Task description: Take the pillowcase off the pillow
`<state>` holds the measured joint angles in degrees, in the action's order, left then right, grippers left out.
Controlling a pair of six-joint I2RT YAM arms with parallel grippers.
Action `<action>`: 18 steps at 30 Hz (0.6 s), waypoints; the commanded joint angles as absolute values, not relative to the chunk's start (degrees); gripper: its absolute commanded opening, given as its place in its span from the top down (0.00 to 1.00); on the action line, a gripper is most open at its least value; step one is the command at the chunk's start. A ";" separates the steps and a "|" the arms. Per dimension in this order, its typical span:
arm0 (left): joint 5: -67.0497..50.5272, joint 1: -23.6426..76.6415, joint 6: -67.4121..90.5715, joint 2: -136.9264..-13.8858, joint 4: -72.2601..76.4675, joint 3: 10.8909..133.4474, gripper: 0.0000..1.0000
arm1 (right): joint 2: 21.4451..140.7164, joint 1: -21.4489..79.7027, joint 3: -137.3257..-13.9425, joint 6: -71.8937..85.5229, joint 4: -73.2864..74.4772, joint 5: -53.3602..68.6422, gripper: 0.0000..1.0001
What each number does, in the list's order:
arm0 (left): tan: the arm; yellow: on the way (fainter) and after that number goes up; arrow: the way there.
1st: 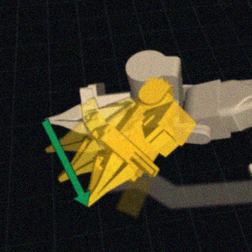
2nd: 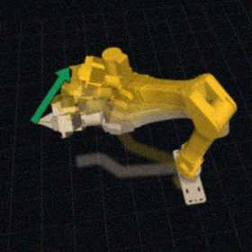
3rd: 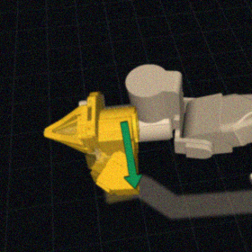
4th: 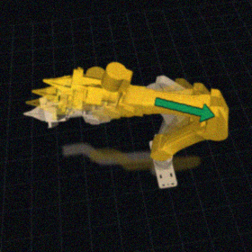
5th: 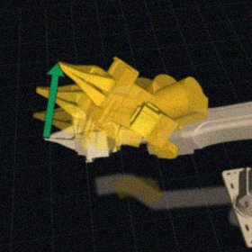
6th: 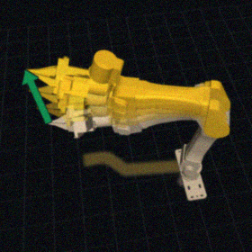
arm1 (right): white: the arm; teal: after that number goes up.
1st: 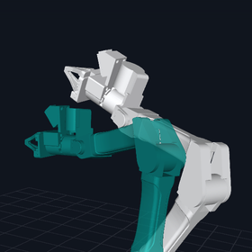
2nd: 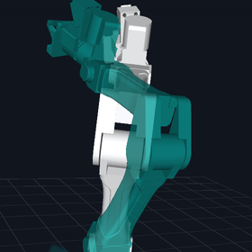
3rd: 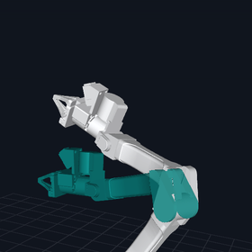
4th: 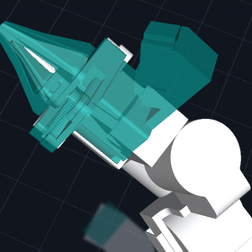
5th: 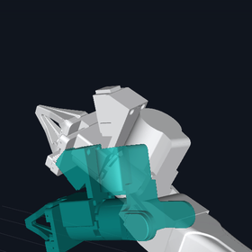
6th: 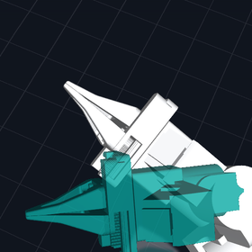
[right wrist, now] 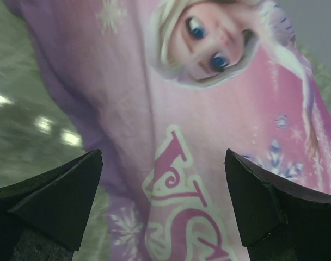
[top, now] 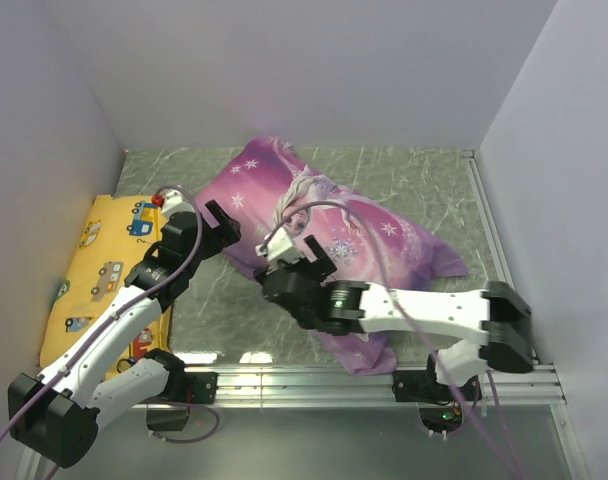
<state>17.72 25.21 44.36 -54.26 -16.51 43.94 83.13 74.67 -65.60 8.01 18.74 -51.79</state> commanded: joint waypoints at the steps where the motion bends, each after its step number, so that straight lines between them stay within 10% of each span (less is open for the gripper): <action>1: 14.68 21.28 45.88 -53.26 -14.85 45.88 0.02 | 90.16 74.09 -67.06 -1.65 15.39 -60.73 0.00; 10: 10.19 17.75 44.39 -51.68 -16.79 49.57 0.04 | 103.18 67.87 -69.52 -9.66 8.27 -65.91 0.03; 12: 10.37 17.67 43.86 -50.63 -17.14 49.66 0.06 | 103.19 66.63 -70.75 -9.14 9.57 -65.83 0.23; 13: 10.46 17.75 43.68 -50.10 -17.66 49.66 0.07 | 102.31 65.58 -71.97 -8.79 10.28 -65.22 0.41; 14: 10.63 17.75 43.51 -49.49 -17.75 49.66 0.07 | 101.70 65.22 -72.68 -8.27 11.68 -64.95 0.80; 15: 10.63 17.67 43.33 -49.13 -18.01 49.75 0.07 | 101.08 65.04 -73.56 -8.35 12.21 -64.60 0.92; 18: 9.85 17.67 42.98 -48.34 -18.19 50.01 0.09 | 98.27 65.13 -78.82 -7.57 17.54 -62.42 1.00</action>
<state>11.42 17.91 44.21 -49.69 -18.31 47.29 103.15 65.17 -72.84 -8.43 14.72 -62.61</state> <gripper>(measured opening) 0.911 0.025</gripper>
